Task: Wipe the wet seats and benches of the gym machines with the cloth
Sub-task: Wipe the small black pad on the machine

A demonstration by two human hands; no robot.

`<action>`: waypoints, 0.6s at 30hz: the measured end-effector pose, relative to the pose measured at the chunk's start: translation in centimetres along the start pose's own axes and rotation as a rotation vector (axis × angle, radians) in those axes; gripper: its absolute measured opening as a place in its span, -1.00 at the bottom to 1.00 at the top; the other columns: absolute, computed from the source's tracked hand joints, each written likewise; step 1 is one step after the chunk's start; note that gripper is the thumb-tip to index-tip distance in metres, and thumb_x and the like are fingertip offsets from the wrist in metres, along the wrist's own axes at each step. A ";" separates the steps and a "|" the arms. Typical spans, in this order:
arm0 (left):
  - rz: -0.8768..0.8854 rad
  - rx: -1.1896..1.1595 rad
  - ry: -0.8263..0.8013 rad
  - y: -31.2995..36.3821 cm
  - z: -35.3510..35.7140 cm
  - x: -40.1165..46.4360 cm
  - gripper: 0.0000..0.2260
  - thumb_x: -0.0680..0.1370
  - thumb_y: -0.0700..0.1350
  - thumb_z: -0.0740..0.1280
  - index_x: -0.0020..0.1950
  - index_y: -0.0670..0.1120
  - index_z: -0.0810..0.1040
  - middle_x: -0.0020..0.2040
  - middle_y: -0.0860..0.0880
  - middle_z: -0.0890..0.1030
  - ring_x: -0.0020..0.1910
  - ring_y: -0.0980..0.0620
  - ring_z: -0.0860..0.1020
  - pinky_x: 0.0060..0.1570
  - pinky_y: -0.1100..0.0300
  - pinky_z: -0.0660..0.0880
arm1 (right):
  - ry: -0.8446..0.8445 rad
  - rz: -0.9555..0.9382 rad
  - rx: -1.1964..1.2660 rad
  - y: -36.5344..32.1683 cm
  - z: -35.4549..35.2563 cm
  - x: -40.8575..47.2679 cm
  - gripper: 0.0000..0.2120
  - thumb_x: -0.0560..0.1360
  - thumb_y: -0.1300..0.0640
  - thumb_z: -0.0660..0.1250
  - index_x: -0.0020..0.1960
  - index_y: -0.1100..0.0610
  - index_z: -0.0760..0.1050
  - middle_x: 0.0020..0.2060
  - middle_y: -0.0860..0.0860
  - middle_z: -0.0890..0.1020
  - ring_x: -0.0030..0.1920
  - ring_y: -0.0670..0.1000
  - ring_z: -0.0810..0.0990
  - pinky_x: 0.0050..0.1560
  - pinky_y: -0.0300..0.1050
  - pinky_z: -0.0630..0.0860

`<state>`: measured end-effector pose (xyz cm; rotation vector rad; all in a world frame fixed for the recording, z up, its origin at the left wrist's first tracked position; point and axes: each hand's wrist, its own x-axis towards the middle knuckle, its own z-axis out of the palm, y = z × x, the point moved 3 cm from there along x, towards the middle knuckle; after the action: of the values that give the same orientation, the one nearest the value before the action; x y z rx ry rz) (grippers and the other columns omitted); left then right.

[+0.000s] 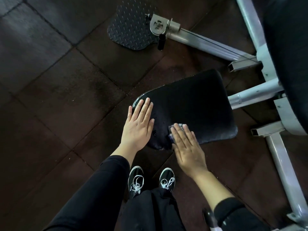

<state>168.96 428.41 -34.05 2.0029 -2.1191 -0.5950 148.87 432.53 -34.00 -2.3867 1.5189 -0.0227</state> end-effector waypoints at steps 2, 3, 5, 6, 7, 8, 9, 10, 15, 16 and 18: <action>-0.006 0.003 0.002 0.1 0.1 0.0 -0.51 0.66 0.08 -0.13 0.58 -0.03 -0.03 0.58 0.05 -0.05 0.56 0.06 -0.14 0.51 0.00 -0.22 | -0.006 0.059 -0.004 2.6 -0.8 -0.6 -0.47 0.60 0.02 0.03 0.54 0.07 0.04 0.53 -0.02 0.11 0.54 0.03 0.00 0.51 -0.04 -0.05; -0.008 0.007 0.001 0.2 0.1 0.0 -0.51 0.66 0.09 -0.14 0.57 -0.03 -0.05 0.58 0.05 -0.06 0.56 0.06 -0.14 0.51 -0.01 -0.22 | -0.014 0.107 0.000 3.9 -1.2 -0.5 -0.48 0.61 0.01 0.01 0.54 0.08 0.04 0.53 -0.02 0.10 0.54 0.03 -0.01 0.51 -0.04 -0.06; -0.012 0.014 -0.002 0.1 0.1 0.1 -0.51 0.66 0.09 -0.15 0.57 -0.02 -0.07 0.58 0.05 -0.06 0.56 0.05 -0.14 0.51 -0.01 -0.22 | -0.030 0.215 0.004 5.9 -2.2 0.9 -0.48 0.61 -0.01 -0.05 0.54 0.09 0.01 0.53 -0.03 0.07 0.54 0.01 -0.06 0.51 -0.04 -0.06; -0.014 0.014 -0.008 0.0 0.1 0.1 -0.51 0.66 0.10 -0.16 0.56 -0.02 -0.08 0.58 0.04 -0.06 0.56 0.05 -0.14 0.52 -0.02 -0.21 | -0.037 0.255 0.005 6.3 -2.6 1.9 -0.48 0.61 -0.03 -0.09 0.54 0.09 -0.01 0.53 -0.03 0.05 0.54 0.01 -0.08 0.51 -0.02 -0.05; -0.016 0.019 -0.015 0.1 0.1 0.1 -0.51 0.66 0.10 -0.16 0.56 -0.02 -0.08 0.58 0.04 -0.07 0.56 0.05 -0.14 0.52 -0.04 -0.20 | -0.040 0.278 0.004 6.4 -2.9 3.1 -0.47 0.60 -0.04 -0.12 0.53 0.10 -0.03 0.53 -0.02 0.04 0.54 0.02 -0.09 0.51 -0.01 -0.05; -0.018 0.025 -0.015 0.1 0.0 0.1 -0.51 0.66 0.10 -0.16 0.56 -0.02 -0.08 0.59 0.04 -0.06 0.56 0.04 -0.14 0.52 -0.05 -0.18 | -0.045 0.280 -0.001 6.1 -3.1 4.5 -0.46 0.59 -0.05 -0.14 0.53 0.10 -0.06 0.53 -0.01 0.03 0.53 0.03 -0.10 0.50 0.01 -0.06; -0.020 0.026 -0.013 0.1 0.0 0.1 -0.51 0.65 0.10 -0.16 0.57 -0.02 -0.07 0.59 0.04 -0.05 0.56 0.04 -0.14 0.52 -0.06 -0.17 | -0.052 0.261 -0.008 5.5 -3.3 5.9 -0.46 0.58 -0.07 -0.17 0.52 0.09 -0.09 0.53 0.00 0.01 0.53 0.03 -0.11 0.50 0.01 -0.09; -0.023 0.020 -0.013 0.2 -0.1 0.2 -0.50 0.65 0.10 -0.14 0.57 -0.02 -0.04 0.59 0.03 -0.04 0.56 0.05 -0.13 0.52 -0.06 -0.16 | -0.070 0.227 -0.017 4.8 -3.5 7.3 -0.45 0.57 -0.09 -0.20 0.51 0.08 -0.14 0.52 -0.02 -0.04 0.53 0.03 -0.13 0.49 -0.01 -0.14; -0.085 -0.019 0.038 0.8 0.0 0.1 -0.50 0.65 0.07 -0.03 0.57 -0.04 0.12 0.58 0.04 0.06 0.56 0.08 -0.06 0.51 -0.07 -0.07 | -0.162 -0.032 -0.032 0.8 -3.4 12.7 -0.42 0.51 -0.14 -0.29 0.49 0.01 -0.26 0.48 -0.11 -0.20 0.51 -0.03 -0.25 0.46 -0.09 -0.30; -0.100 -0.028 0.050 0.9 0.1 0.0 -0.51 0.64 0.07 -0.01 0.57 -0.04 0.15 0.57 0.04 0.08 0.56 0.09 -0.04 0.51 -0.07 -0.05 | -0.172 -0.068 -0.037 0.3 -3.3 13.4 -0.41 0.51 -0.13 -0.28 0.50 0.01 -0.23 0.49 -0.10 -0.17 0.51 -0.04 -0.24 0.46 -0.10 -0.31; -0.166 -0.044 0.094 1.2 0.4 -0.3 -0.50 0.64 0.07 0.03 0.57 -0.03 0.15 0.57 0.04 0.08 0.55 0.12 -0.05 0.52 -0.03 -0.04 | -0.182 -0.133 -0.039 -0.1 -3.3 14.5 -0.38 0.51 -0.13 -0.26 0.53 0.03 -0.13 0.53 -0.07 -0.09 0.52 -0.03 -0.20 0.45 -0.12 -0.32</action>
<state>167.77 428.76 -33.90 2.1524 -1.8838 -0.5544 154.73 418.91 -32.98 -2.4423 1.2886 0.1908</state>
